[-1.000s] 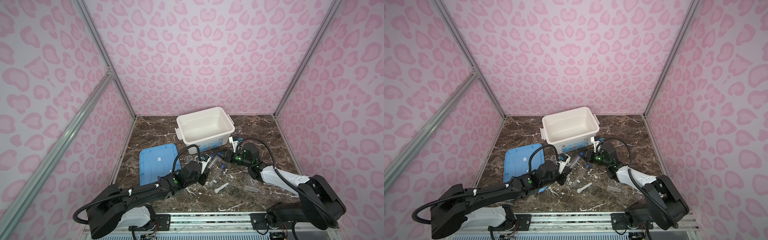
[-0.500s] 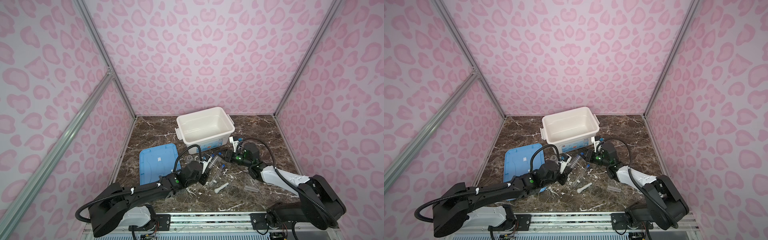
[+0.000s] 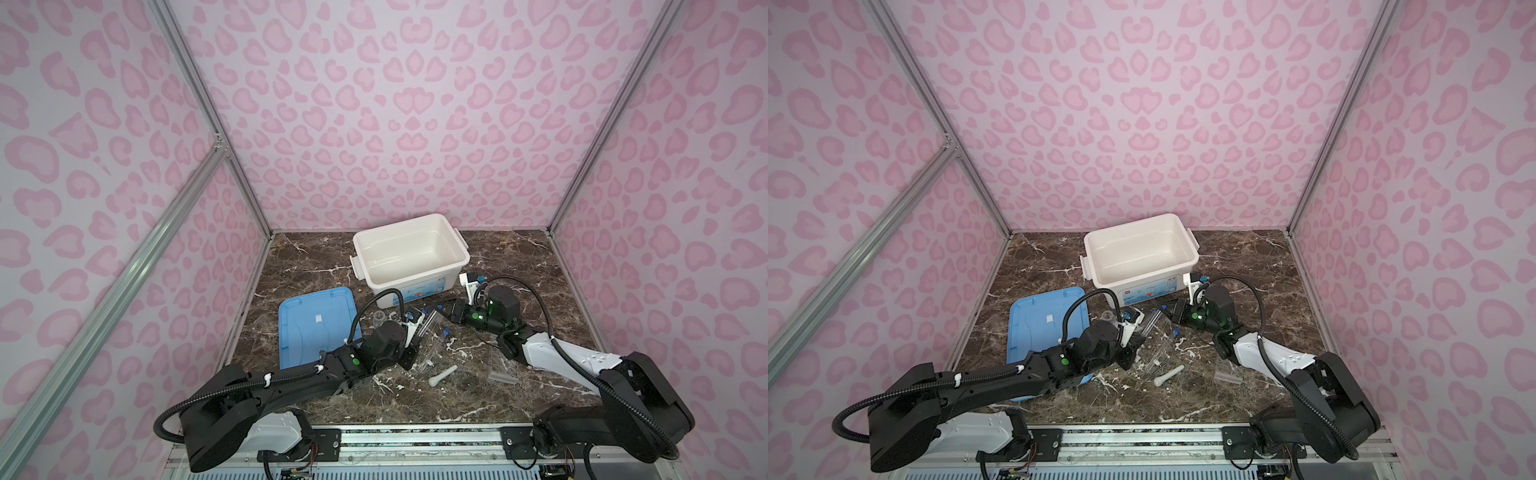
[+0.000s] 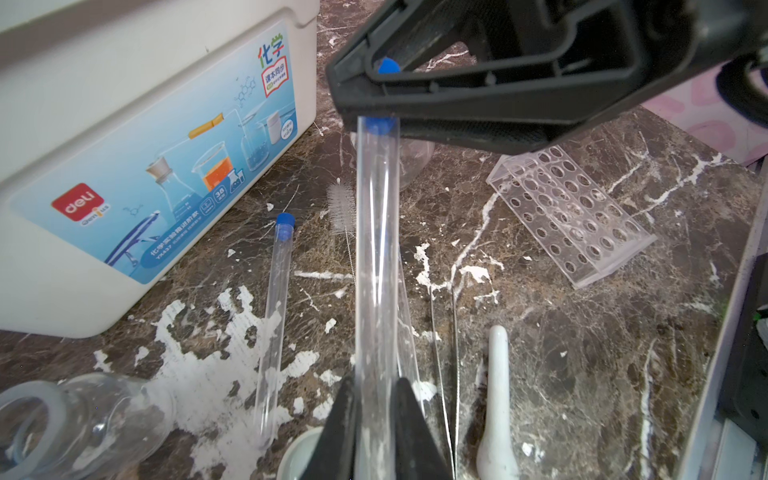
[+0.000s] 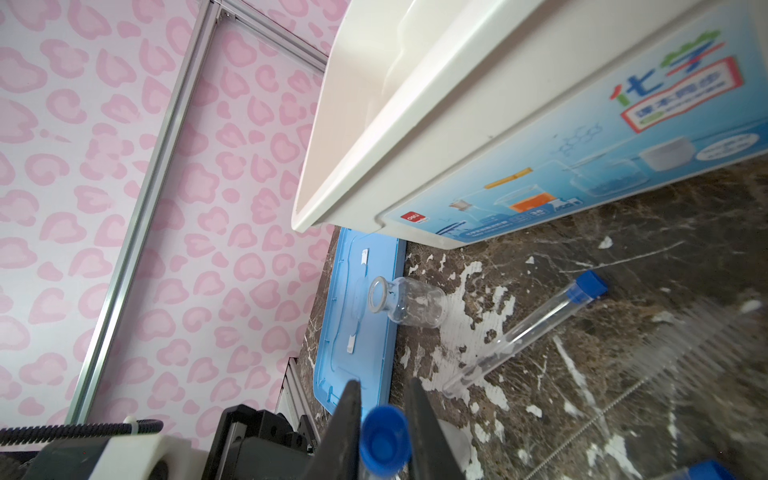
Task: Organize the chemistry lab equipment
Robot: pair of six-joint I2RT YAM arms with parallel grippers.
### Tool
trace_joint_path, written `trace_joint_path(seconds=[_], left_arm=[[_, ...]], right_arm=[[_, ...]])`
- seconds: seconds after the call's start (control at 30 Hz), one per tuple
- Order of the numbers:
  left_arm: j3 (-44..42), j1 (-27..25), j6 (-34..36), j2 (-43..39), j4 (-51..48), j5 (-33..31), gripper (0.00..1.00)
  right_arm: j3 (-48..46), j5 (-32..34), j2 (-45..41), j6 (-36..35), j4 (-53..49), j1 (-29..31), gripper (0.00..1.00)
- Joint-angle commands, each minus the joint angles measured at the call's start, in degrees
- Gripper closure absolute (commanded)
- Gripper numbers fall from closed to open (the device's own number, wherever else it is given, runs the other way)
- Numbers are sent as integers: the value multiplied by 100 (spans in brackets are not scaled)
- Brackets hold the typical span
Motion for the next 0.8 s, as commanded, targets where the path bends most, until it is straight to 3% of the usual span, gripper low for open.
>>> trace_joint_path(seconds=[0.0, 0.13, 0.53, 0.77], left_arm=[[101, 6, -53, 38, 161, -135, 83], [145, 7, -76, 75, 150, -143, 76], [-107, 6, -277, -367, 219, -737, 2], [-502, 7, -547, -786, 289, -1390, 2]], right_arm=[[-52, -113, -11, -42, 92, 17, 81], [-44, -73, -42, -122, -34, 17, 83], [178, 689, -695, -933, -1559, 18, 84], [566, 1609, -1439, -1551, -2980, 130, 84]])
